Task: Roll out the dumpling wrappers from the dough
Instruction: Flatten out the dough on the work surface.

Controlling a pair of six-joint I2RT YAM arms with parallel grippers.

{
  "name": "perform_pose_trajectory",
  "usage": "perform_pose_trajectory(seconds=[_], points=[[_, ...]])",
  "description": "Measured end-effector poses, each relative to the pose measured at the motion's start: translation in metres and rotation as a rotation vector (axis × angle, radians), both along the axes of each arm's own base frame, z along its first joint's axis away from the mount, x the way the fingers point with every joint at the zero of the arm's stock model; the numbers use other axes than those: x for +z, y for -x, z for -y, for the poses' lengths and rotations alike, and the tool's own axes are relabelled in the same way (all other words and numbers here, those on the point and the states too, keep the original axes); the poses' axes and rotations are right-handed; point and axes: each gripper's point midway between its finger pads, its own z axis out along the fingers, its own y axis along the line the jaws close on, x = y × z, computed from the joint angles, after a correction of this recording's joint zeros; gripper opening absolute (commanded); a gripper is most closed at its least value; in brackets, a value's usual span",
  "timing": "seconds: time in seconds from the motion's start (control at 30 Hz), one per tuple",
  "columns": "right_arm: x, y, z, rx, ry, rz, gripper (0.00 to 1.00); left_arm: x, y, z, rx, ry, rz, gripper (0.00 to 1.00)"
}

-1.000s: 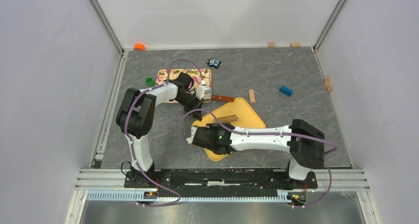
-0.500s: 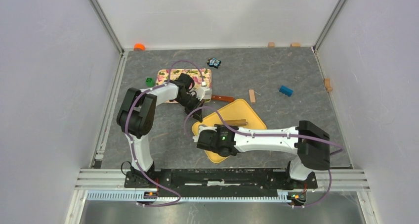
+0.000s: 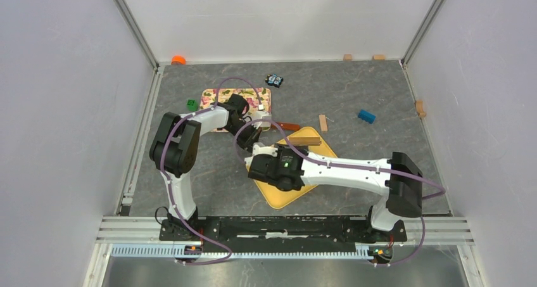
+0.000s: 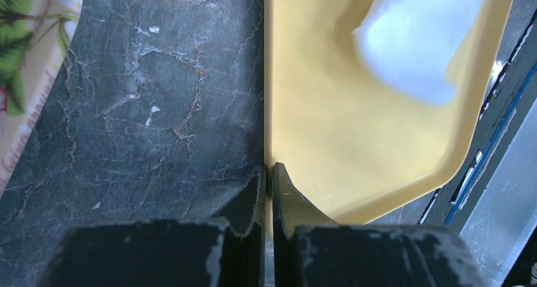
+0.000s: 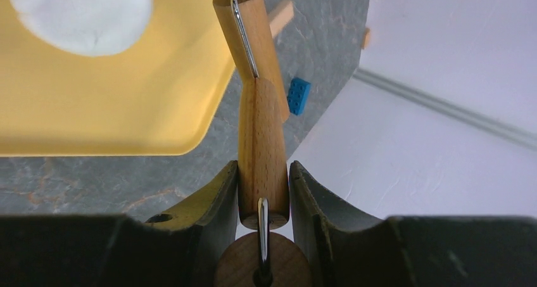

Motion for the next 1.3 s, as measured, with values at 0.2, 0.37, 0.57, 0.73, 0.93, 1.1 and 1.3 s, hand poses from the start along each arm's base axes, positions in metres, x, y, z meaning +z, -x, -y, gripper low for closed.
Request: perform_pose_trajectory(seconds=[0.2,0.37,0.57,0.73,0.93,1.1,1.3], points=[[-0.024,0.025,-0.040,0.179,-0.044,-0.105,0.00,0.000,0.000,0.000,0.000,0.000,0.000,0.02],[-0.059,0.038,-0.046,0.232,-0.036,-0.193,0.00,0.000,0.000,0.000,0.000,0.001,-0.003,0.02],[-0.069,0.039,-0.043,0.248,-0.025,-0.185,0.00,0.000,0.000,0.000,0.000,0.000,-0.007,0.02],[-0.078,0.037,-0.040,0.259,-0.009,-0.177,0.00,0.000,0.000,0.000,0.000,0.000,-0.007,0.02],[-0.082,0.036,-0.039,0.252,-0.018,-0.167,0.00,0.000,0.000,0.000,0.000,0.000,-0.007,0.02],[-0.085,0.052,-0.038,0.257,-0.016,-0.176,0.00,0.000,0.000,0.000,0.000,-0.001,-0.008,0.02],[-0.088,0.048,-0.035,0.246,-0.011,-0.154,0.00,0.000,0.000,0.000,0.000,-0.001,-0.008,0.02]])
